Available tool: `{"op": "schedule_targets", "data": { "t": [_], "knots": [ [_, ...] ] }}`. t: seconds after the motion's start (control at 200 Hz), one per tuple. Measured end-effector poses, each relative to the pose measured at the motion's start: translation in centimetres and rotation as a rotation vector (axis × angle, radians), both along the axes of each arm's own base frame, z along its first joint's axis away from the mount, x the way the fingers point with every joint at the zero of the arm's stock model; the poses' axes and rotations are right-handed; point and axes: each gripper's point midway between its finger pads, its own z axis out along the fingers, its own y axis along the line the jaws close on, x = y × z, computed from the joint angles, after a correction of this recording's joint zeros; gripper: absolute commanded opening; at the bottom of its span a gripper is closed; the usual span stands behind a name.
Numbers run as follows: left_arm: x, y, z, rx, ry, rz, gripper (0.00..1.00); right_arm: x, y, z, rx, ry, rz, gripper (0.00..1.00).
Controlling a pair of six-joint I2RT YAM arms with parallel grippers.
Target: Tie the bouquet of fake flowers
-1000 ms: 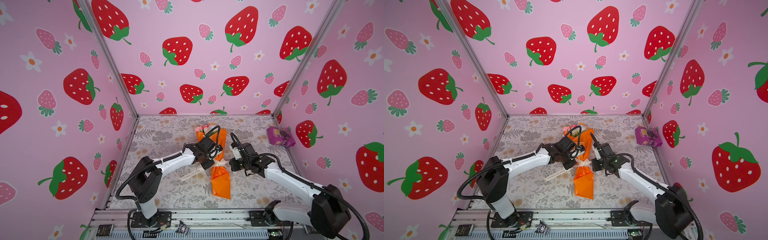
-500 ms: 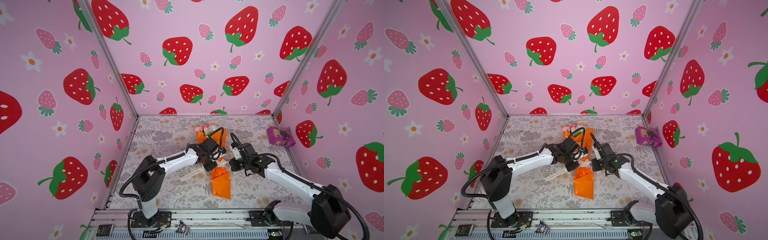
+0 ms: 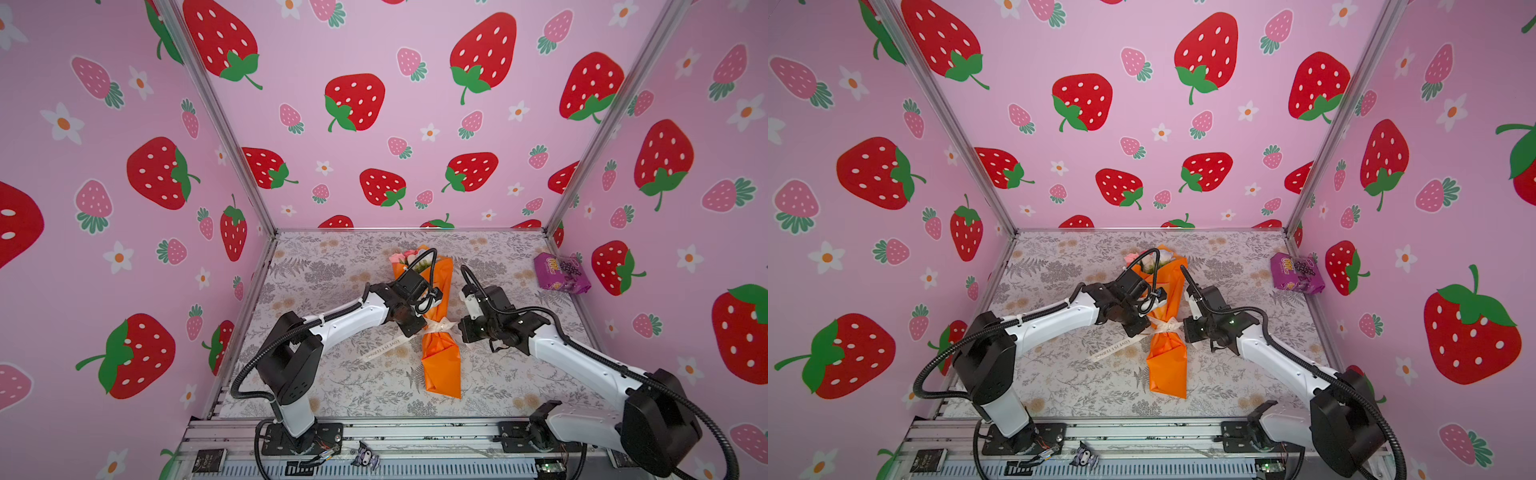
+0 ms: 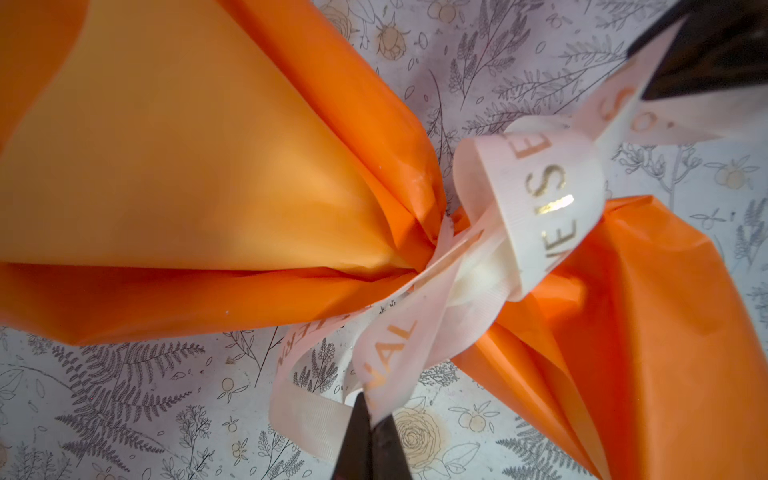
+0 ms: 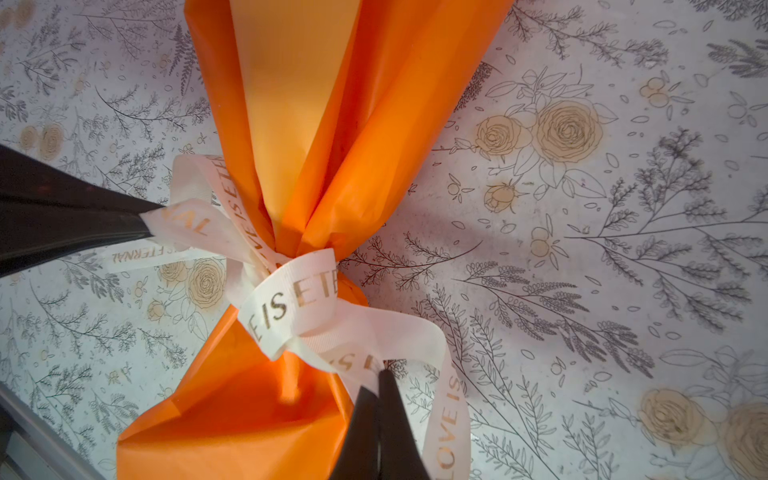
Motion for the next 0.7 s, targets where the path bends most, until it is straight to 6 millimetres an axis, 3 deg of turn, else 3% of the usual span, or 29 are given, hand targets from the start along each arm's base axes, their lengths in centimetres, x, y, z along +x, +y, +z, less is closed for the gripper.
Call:
{"op": "schedule_targets", "data": {
  "t": [0.45, 0.7],
  "knots": [
    [0.3, 1.6, -0.4, 0.057, -0.006, 0.065, 0.00, 0.3, -0.4, -0.2, -0.022, -0.011, -0.016, 0.00],
    [-0.6, 2.9, -1.4, 0.082, 0.024, 0.104, 0.00, 0.9, -0.2, -1.2, -0.057, 0.005, -0.006, 0.00]
  ]
}}
